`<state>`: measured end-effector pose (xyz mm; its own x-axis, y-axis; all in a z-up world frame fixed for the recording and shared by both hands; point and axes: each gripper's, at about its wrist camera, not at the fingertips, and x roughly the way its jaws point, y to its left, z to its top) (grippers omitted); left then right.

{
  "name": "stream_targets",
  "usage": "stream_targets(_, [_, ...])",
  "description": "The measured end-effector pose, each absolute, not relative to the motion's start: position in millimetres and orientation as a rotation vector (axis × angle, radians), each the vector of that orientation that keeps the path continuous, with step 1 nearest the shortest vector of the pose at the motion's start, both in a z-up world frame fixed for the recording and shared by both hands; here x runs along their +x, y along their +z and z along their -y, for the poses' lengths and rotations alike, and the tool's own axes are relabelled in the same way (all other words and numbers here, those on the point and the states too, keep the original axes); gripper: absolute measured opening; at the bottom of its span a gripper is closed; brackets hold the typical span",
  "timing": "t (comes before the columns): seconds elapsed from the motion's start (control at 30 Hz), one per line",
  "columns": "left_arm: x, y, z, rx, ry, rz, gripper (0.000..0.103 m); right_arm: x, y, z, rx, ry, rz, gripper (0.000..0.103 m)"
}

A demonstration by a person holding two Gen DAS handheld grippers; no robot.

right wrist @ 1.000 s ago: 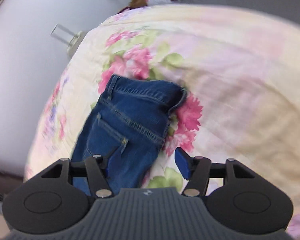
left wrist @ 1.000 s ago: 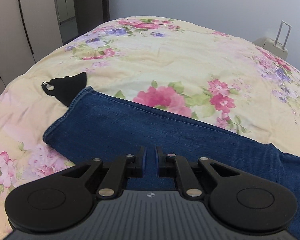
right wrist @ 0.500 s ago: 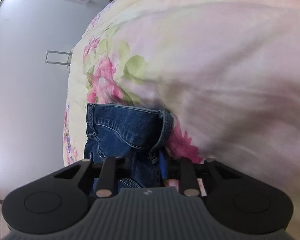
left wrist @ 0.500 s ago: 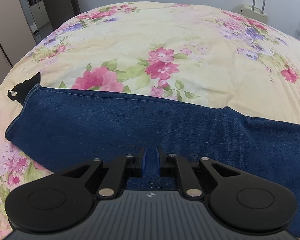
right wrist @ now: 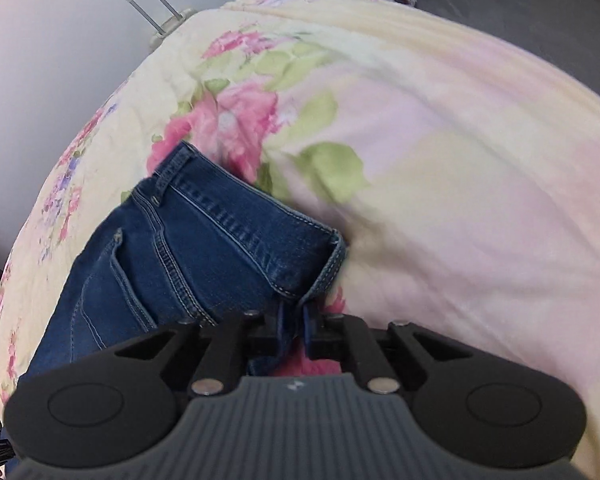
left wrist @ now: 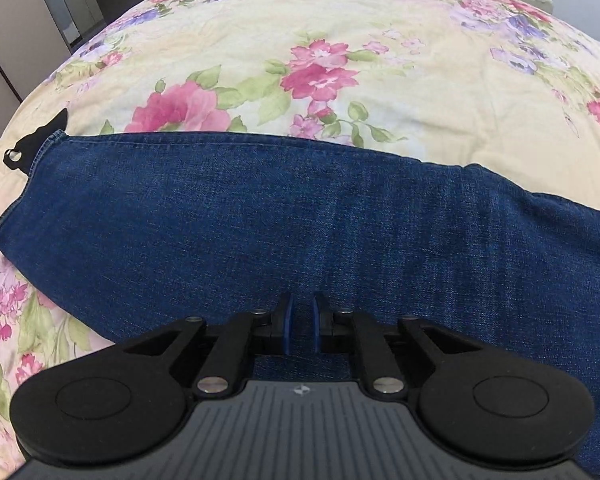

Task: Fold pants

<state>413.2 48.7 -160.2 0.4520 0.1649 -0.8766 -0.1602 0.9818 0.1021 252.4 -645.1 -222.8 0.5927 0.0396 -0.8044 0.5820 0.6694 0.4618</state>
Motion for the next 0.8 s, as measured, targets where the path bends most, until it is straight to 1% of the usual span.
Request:
stream_targets(0.03, [412.7, -158.1, -50.9, 0.005, 0.200, -1.076, 0.014, 251.1, -223.9, 645.9, 0.792, -0.362, -0.898, 0.012])
stream_targets(0.07, [412.8, -155.2, -53.0, 0.003, 0.200, -1.066, 0.014, 250.6, -221.1, 646.1, 0.782, -0.369, -0.905, 0.015])
stream_targets(0.13, [412.1, -149.5, -59.9, -0.007, 0.200, -1.046, 0.014, 252.2, -208.0, 645.9, 0.740, -0.391, -0.916, 0.034])
stream_targets(0.2, [412.6, -143.9, -67.7, -0.009, 0.207, -1.028, 0.014, 251.0, -191.8, 644.7, 0.681, -0.418, -0.912, 0.038])
stream_targets(0.37, [417.3, -131.4, -95.8, -0.016, 0.243, -0.995, 0.014, 255.9, -147.3, 631.7, 0.441, -0.565, -0.850, 0.040])
stream_targets(0.47, [419.1, -126.6, -114.8, -0.029, 0.268, -0.986, 0.014, 268.2, -131.0, 617.0, 0.439, -0.484, -0.811, 0.040])
stream_targets(0.6, [417.3, -123.1, -137.9, -0.056, 0.285, -0.973, 0.014, 303.8, -133.8, 579.4, 0.411, -0.335, -0.828, 0.040])
stream_targets(0.8, [413.3, -125.3, -163.6, -0.070, 0.296, -0.968, 0.014, 361.6, -157.3, 537.7, 0.373, -0.199, -0.842, 0.039])
